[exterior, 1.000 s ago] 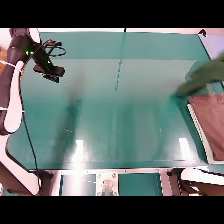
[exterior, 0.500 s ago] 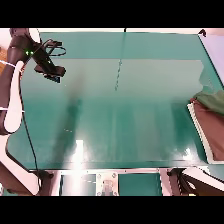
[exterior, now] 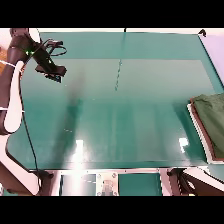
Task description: Fold the shirts.
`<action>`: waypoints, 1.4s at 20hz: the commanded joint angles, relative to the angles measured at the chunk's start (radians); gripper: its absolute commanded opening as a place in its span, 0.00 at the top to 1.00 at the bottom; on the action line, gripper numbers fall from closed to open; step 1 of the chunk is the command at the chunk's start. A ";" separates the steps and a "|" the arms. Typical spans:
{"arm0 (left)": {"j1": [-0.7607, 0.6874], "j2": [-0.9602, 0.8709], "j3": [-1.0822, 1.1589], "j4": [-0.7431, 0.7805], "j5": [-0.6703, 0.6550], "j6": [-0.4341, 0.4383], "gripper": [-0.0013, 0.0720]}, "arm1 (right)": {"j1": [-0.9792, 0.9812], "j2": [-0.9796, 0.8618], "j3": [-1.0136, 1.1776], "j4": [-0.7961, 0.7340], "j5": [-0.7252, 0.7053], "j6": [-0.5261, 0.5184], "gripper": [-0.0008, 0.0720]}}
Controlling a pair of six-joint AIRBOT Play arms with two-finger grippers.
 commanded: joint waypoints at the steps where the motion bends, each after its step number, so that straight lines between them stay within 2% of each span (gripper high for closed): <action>1: 0.000 0.014 0.000 -0.019 -0.014 -0.011 0.95 | 0.067 -0.007 0.122 0.262 -0.048 -0.032 0.75; 2: 0.000 0.031 0.000 -0.043 -0.014 -0.018 0.95 | 0.126 -0.007 0.162 0.345 -0.087 -0.074 0.96; 7: -0.002 0.189 -0.120 -0.171 0.054 -0.072 0.95 | 0.561 -0.006 0.163 0.378 -0.239 -0.149 0.96; 10: -0.004 0.331 -0.354 -0.194 0.072 -0.103 0.95 | 0.857 -0.007 0.009 0.327 -0.348 -0.159 0.96; 14: -0.004 0.591 -0.787 -0.241 0.234 -0.129 0.95 | 1.134 -0.007 -0.215 0.318 -0.552 -0.159 0.96; 17: -0.004 0.685 -0.953 -0.239 0.323 -0.130 0.95 | 1.178 -0.007 -0.234 0.320 -0.621 -0.159 0.96; 28: -0.004 0.689 -0.961 -0.239 0.324 -0.120 0.95 | 1.176 -0.007 -0.233 0.322 -0.629 -0.159 0.96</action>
